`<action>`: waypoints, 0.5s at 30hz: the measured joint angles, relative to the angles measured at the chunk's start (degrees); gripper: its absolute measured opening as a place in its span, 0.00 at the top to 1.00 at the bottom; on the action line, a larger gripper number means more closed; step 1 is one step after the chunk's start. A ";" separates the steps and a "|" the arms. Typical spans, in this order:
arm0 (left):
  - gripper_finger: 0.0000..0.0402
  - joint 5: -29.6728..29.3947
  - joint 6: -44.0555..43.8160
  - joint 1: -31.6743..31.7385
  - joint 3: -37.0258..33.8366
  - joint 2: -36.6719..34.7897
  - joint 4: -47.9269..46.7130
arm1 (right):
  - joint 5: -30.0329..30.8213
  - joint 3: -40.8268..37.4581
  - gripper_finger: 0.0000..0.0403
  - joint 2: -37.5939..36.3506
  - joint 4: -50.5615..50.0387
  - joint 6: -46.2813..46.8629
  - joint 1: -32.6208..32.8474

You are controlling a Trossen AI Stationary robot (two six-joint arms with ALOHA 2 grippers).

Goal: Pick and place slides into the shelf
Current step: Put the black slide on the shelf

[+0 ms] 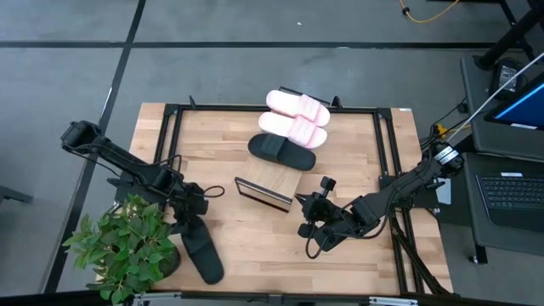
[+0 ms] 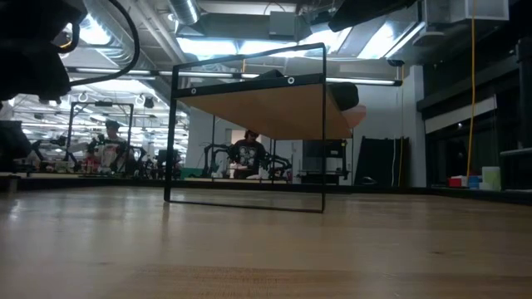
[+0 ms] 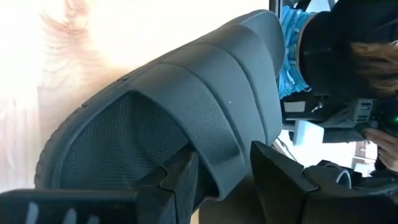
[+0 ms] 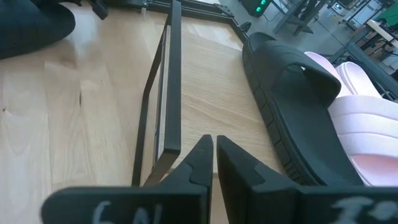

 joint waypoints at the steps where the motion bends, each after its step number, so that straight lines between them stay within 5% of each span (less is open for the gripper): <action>1: 0.65 -0.35 0.00 0.00 0.00 0.00 0.02 | 0.01 0.00 0.94 0.00 -0.01 -0.04 0.01; 15: 0.67 -8.01 0.02 0.00 0.01 0.00 0.22 | 0.00 0.00 0.94 0.00 -0.01 -0.09 -0.01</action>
